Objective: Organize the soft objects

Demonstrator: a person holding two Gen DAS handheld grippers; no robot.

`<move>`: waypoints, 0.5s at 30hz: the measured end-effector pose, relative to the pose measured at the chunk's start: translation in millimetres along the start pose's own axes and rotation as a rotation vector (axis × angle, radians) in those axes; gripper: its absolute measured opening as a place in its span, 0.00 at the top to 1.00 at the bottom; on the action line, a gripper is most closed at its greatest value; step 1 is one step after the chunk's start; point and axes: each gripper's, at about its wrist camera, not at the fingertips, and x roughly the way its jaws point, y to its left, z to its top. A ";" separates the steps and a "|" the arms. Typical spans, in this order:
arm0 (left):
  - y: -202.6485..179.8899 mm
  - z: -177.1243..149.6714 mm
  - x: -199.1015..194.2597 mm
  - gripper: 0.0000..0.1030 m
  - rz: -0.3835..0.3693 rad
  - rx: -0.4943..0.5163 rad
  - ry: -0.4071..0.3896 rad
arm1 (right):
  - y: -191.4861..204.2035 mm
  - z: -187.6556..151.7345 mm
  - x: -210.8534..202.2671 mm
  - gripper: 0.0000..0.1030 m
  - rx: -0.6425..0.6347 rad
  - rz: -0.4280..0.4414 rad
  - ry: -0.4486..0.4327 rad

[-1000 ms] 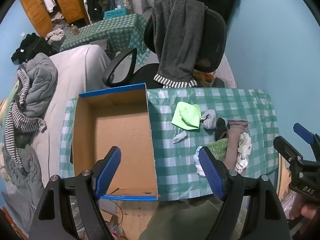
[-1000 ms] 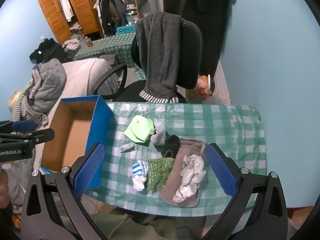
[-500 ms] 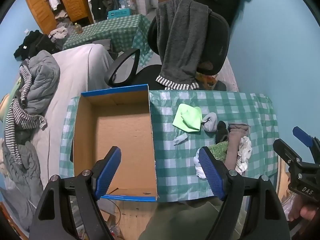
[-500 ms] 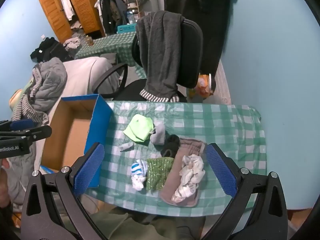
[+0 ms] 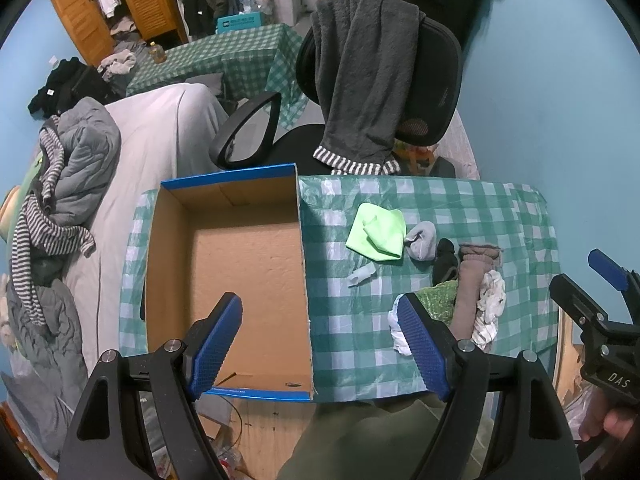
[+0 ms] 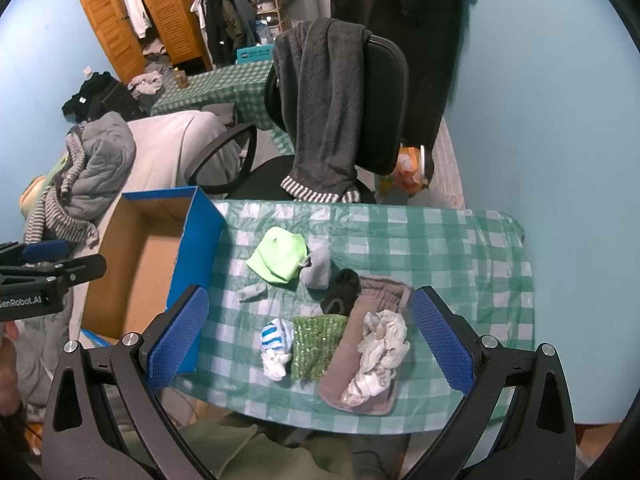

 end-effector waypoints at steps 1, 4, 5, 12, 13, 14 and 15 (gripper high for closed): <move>-0.1 -0.4 0.1 0.21 0.000 -0.001 0.001 | 0.2 0.4 0.0 0.01 -0.002 0.000 0.000; -0.3 0.2 0.1 0.21 0.000 0.000 0.001 | -0.5 -2.7 2.0 0.01 -0.004 0.001 0.000; -0.2 0.5 0.0 0.21 0.000 0.000 0.002 | -0.5 -2.4 2.1 0.01 -0.004 0.001 0.001; 0.3 -6.6 6.0 0.21 -0.002 -0.011 0.009 | -0.8 -5.5 3.5 0.01 -0.001 0.000 0.003; 0.7 -8.5 6.5 0.21 -0.002 -0.011 0.009 | -1.0 -4.3 3.5 0.01 -0.001 0.001 0.004; -0.2 -7.3 6.2 0.21 -0.001 -0.011 0.010 | -1.2 -5.3 3.5 0.01 0.000 0.001 0.004; -0.2 -7.3 6.2 0.21 0.000 -0.011 0.010 | -1.2 -3.9 3.4 0.01 -0.001 0.001 0.005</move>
